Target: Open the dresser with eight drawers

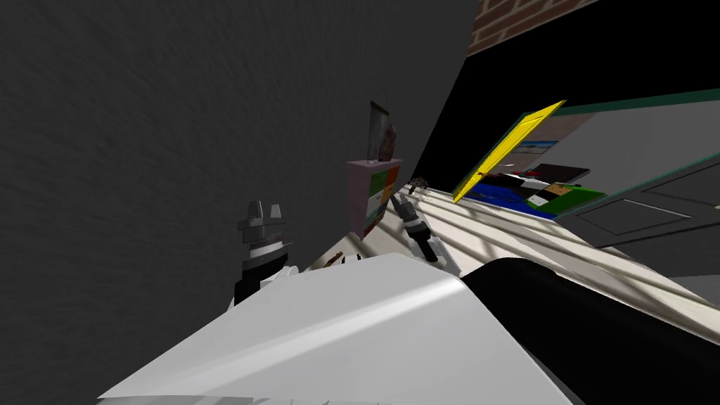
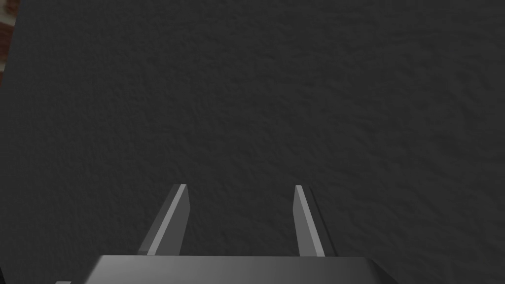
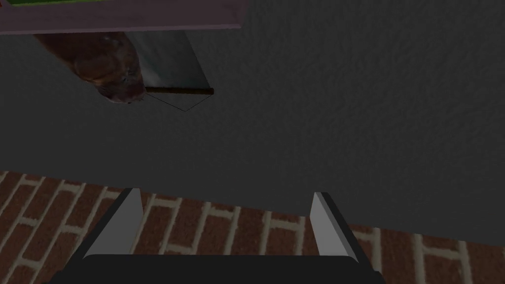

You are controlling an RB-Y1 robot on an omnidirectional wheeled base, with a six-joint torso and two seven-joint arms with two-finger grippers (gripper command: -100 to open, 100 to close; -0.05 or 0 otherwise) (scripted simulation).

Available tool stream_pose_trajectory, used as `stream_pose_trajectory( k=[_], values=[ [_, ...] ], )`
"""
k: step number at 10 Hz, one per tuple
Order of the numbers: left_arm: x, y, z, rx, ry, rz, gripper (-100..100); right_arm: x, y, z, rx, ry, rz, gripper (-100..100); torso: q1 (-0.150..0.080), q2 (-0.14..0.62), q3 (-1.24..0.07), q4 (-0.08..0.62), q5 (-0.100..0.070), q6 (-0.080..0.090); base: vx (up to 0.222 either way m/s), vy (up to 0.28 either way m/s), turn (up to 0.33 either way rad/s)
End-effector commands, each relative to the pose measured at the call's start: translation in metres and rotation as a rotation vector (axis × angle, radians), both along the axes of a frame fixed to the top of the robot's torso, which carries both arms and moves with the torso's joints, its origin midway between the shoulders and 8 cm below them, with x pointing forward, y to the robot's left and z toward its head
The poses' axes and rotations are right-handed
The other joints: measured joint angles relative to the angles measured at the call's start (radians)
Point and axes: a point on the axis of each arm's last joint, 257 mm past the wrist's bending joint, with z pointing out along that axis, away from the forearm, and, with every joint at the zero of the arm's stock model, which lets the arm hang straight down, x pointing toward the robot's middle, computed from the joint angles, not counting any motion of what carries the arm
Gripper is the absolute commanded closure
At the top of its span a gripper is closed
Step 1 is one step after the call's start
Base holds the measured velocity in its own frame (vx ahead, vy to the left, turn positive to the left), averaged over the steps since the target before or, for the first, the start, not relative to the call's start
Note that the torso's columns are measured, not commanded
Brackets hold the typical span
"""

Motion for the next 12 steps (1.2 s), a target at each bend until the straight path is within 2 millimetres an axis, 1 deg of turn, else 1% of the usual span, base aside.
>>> stream_pose_trajectory(
  k=[1,2,3,4,6,7,8,9,10,11,12],
  values=[
    [0.0,0.0,0.0,0.0,0.0,0.0,0,0.003,-0.005,-0.004,-0.15,-0.007,-0.076,-100,-0.001,0.001,0.0,0.0,0.0,0.001,0.041,-0.047,0.12],
    [0.0,0.0,0.0,0.0,0.0,0.0,0,0.003,-0.005,-0.004,-0.161,-0.008,-0.081,-100,-0.001,0.001,0.0,0.0,0.0,0.0,0.032,-0.035,0.076],
    [0.0,0.0,0.0,0.0,0.0,0.0,0,0.005,-0.009,-0.007,-0.249,-0.01,-0.125,-100,0.0,0.001,0.001,0.0,0.0,0.0,0.036,-0.032,0.149],
    [0.0,0.0,0.0,0.0,0.0,0.0,0,0.006,-0.009,-0.007,-0.253,-0.011,-0.127,-100,0.001,0.001,0.001,0.0,0.0,0.0,0.031,-0.029,0.066],
    [0.0,0.0,0.0,0.0,0.0,0.0,0,0.01,-0.019,-0.012,-0.41,-0.013,-0.204,-100,0.0,0.001,0.001,0.0,0.0,0.0,0.039,-0.044,0.163],
    [0.0,0.0,0.0,0.0,0.0,0.0,0,0.01,-0.018,-0.013,-0.44,-0.016,-0.216,-100,-0.001,0.0,0.0,0.0,0.0,0.0,0.045,-0.045,0.087],
    [0.0,0.0,0.0,0.0,0.0,0.0,0,0.013,-0.024,-0.016,-0.523,-0.015,-0.255,-100,0.0,0.0,0.0,0.0,0.0,0.001,0.044,-0.038,0.104],
    [0.0,0.0,0.0,0.0,0.0,0.0,0,0.013,-0.024,-0.016,-0.537,-0.017,-0.261,-100,0.001,0.001,0.0,0.0,0.0,0.0,0.031,-0.029,0.074],
    [0.0,0.0,0.0,0.0,0.0,0.0,0,0.016,-0.031,-0.02,-0.63,-0.017,-0.301,-100,0.001,0.002,0.001,0.0,0.0,0.0,0.028,-0.032,0.155],
    [0.0,0.0,0.0,0.0,0.0,0.0,0,0.016,-0.031,-0.02,-0.635,-0.018,-0.304,-100,0.001,0.002,0.001,0.0,0.0,0.0,0.024,-0.031,0.072],
    [0.0,0.0,0.0,0.0,0.0,0.0,0,0.019,-0.038,-0.023,-0.73,-0.018,-0.343,-100,0.0,0.002,0.001,0.0,0.0,0.0,0.031,-0.032,0.134]
  ],
)
